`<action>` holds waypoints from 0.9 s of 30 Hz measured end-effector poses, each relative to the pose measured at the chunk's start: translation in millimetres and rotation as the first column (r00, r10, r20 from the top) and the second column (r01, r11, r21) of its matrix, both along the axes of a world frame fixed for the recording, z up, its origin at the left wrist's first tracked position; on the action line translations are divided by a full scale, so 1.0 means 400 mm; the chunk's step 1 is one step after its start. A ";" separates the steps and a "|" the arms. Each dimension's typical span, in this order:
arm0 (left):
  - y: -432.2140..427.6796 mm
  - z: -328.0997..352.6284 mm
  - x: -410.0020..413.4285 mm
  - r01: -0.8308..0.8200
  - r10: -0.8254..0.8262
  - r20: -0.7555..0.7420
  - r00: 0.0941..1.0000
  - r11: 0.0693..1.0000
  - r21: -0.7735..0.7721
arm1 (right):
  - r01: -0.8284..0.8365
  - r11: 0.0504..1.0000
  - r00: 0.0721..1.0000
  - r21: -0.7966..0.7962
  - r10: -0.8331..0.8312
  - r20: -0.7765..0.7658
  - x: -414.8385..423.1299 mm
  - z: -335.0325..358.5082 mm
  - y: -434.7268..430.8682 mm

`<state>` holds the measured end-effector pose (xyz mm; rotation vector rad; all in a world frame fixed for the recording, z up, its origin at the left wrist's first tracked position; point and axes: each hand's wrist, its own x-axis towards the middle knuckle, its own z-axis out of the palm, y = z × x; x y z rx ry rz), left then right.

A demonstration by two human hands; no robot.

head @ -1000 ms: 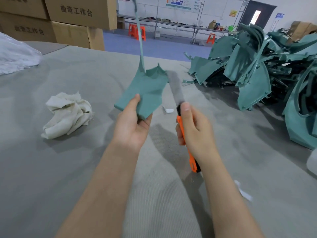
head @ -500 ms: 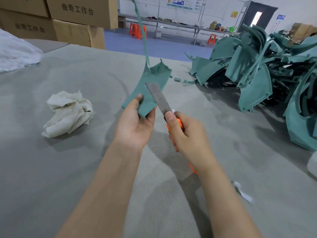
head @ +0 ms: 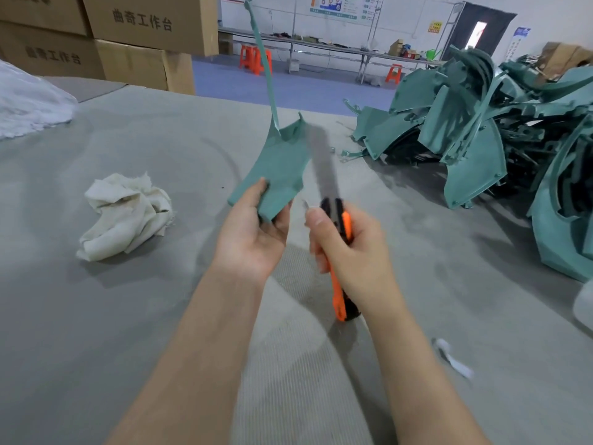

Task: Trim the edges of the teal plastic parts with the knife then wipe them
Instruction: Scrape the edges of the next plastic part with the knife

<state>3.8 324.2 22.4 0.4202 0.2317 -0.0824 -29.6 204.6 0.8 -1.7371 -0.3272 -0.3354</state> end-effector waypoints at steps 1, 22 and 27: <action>-0.001 0.000 -0.001 -0.006 0.006 0.009 1.000 1.000 -0.001 | 0.011 0.998 1.000 0.067 -0.011 -0.005 0.001 0.005 -0.006; -0.012 -0.005 -0.009 -0.053 0.027 0.102 0.994 0.962 0.266 | -0.008 0.931 0.976 0.364 0.086 -0.198 0.005 0.030 -0.037; -0.001 -0.014 0.001 -0.083 0.070 0.071 0.995 0.976 0.201 | 0.227 0.906 0.953 0.356 -0.132 -0.273 0.017 0.026 -0.065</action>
